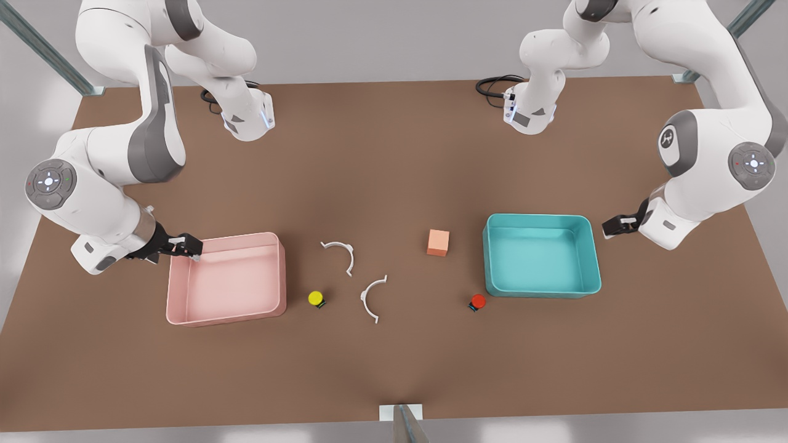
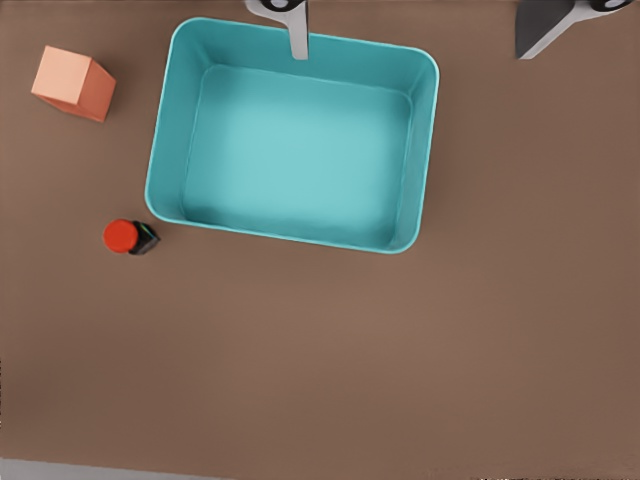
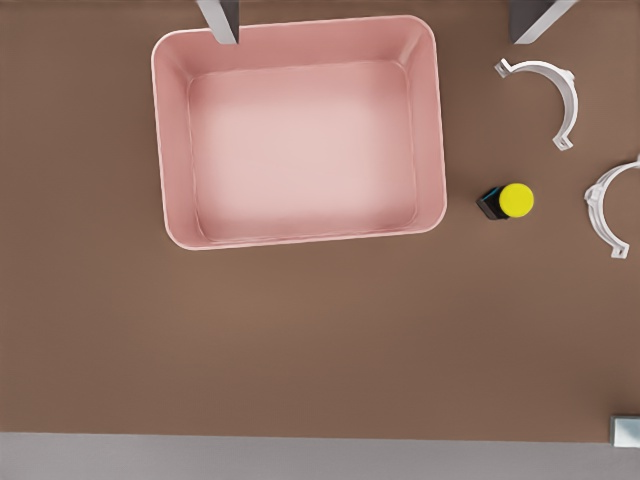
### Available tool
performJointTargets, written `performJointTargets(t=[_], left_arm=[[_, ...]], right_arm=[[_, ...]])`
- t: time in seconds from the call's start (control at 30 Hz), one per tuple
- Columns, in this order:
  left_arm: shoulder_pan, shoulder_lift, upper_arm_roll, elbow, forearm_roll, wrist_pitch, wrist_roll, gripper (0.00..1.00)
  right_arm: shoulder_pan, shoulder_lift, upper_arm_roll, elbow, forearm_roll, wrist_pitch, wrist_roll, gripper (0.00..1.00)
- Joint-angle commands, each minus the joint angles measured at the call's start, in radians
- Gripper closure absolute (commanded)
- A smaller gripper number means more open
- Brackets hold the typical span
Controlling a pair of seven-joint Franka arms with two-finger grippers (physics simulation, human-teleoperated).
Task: Place the red button in the blue storage box with the left arm, and place the yellow button in the pink storage box with the right arm
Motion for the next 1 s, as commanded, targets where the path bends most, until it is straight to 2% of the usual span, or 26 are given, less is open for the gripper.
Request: performJointTargets(t=[0.0, 0.07, 0.13, 0.17, 0.2, 0.23, 0.3, 0.5, 0.73, 0.97], left_arm=[[0.0, -0.001, 0.0, 0.001, 0.002, 0.006, 0.145, 0.0], [-0.025, 0.034, -0.008, 0.032, 0.0, 0.006, 0.147, 0.0], [-0.138, 0.194, -0.008, 0.187, 0.003, 0.009, 0.155, 0.0], [-0.17, 0.221, -0.006, 0.203, 0.003, 0.05, 0.156, 0.0], [-0.198, 0.26, -0.008, 0.203, 0.003, 0.134, 0.211, 0.0], [-0.224, 0.287, -0.008, 0.205, 0.003, 0.228, 0.34, 0.0], [-0.281, 0.342, -0.008, 0.205, 0.003, 0.337, 0.355, 0.0], [-0.378, 0.471, -0.009, 0.206, -0.001, 0.57, 0.337, 0.0], [-0.396, 0.603, -0.021, 0.2, -0.003, 0.609, 0.342, 0.0], [-0.376, 0.61, -0.02, 0.132, -0.007, 0.556, 0.345, 0.0]], right_arm=[[-0.001, -0.001, 0.0, 0.001, 0.001, 0.0, -0.008, 0.0], [-0.008, -0.001, 0.0, 0.001, 0.002, 0.0, -0.008, 0.0], [-0.005, 0.0, 0.008, 0.002, -0.001, 0.003, -0.011, 0.0], [0.003, 0.003, 0.011, 0.004, -0.002, 0.006, -0.011, 0.0], [0.026, 0.074, 0.044, 0.031, -0.004, 0.041, -0.007, 0.0], [0.028, 0.157, 0.115, 0.045, -0.007, 0.118, 0.003, 0.0], [0.101, 0.276, 0.123, 0.043, -0.039, 0.29, 0.016, 0.0], [0.224, 0.442, 0.112, 0.054, -0.053, 0.451, 0.099, 0.0], [0.23, 0.557, 0.115, 0.059, -0.076, 0.557, 0.101, 0.0], [0.219, 0.576, 0.111, 0.025, -0.07, 0.555, 0.104, 0.0]])
